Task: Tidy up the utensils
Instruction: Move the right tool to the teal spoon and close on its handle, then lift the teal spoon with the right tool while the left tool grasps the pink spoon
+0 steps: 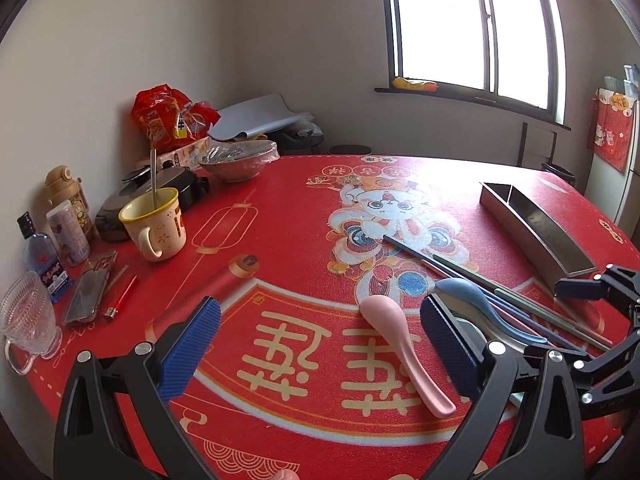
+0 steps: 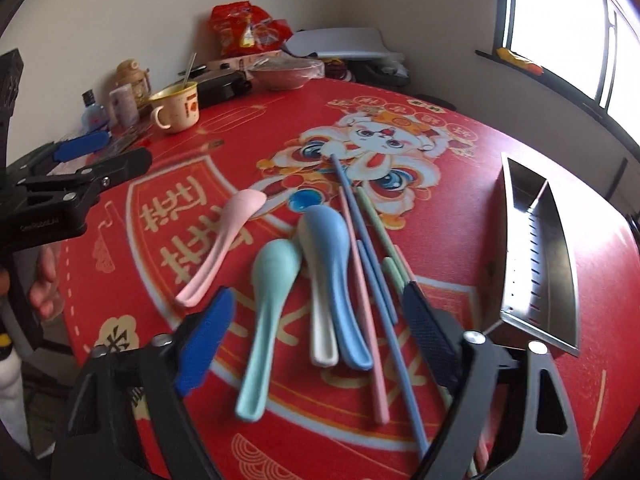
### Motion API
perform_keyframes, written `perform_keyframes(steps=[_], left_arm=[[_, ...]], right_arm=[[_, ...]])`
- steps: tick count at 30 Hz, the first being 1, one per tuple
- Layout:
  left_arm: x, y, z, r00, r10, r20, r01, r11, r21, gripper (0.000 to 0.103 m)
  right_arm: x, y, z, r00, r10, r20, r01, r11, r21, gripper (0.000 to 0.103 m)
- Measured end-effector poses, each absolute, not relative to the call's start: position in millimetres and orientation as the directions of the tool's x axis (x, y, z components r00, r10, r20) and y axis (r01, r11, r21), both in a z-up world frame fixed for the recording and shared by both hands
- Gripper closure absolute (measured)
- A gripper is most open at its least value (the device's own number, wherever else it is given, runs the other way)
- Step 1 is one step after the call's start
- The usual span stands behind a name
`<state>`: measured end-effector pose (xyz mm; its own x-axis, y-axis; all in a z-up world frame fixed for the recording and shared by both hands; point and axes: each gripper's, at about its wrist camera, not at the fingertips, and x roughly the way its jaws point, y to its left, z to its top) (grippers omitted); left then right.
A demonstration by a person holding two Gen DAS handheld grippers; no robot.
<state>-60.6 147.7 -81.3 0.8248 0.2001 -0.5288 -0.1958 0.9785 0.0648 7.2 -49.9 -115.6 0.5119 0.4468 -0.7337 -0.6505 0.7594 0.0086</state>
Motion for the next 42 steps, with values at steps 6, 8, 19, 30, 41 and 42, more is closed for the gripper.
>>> perform_keyframes(steps=[6, 8, 19, 30, 41, 42], left_arm=[[-60.7, 152.5, -86.4, 0.823, 0.197, -0.533, -0.198, 0.979, 0.056, 0.005], [-60.0, 154.2, -88.8, 0.821, 0.194, -0.537, -0.198, 0.979, 0.05, 0.005], [-58.3, 157.9, -95.6, 0.817, 0.179, -0.549, -0.191, 0.981, 0.036, 0.005], [-57.0, 158.7, -97.4, 0.813, 0.174, -0.555, -0.191, 0.981, 0.028, 0.005], [-44.4, 150.3, -114.6, 0.806, 0.129, -0.578, -0.156, 0.988, 0.002, 0.005], [-43.2, 150.5, -117.1, 0.805, 0.116, -0.582, -0.148, 0.989, -0.008, 0.005]], right_arm=[[10.6, -28.5, -133.1, 0.416, 0.469, -0.779, -0.686, 0.724, 0.07, 0.056], [13.5, -24.5, -137.0, 0.393, 0.475, -0.787, -0.687, 0.721, 0.093, 0.06], [32.8, -21.6, -152.6, 0.312, 0.502, -0.807, -0.647, 0.734, 0.206, 0.066], [27.3, -21.0, -148.5, 0.328, 0.493, -0.806, -0.654, 0.734, 0.182, 0.085], [21.5, -28.1, -143.7, 0.364, 0.478, -0.8, -0.661, 0.737, 0.139, 0.094], [19.7, -27.4, -145.1, 0.363, 0.476, -0.801, -0.663, 0.736, 0.137, 0.094]])
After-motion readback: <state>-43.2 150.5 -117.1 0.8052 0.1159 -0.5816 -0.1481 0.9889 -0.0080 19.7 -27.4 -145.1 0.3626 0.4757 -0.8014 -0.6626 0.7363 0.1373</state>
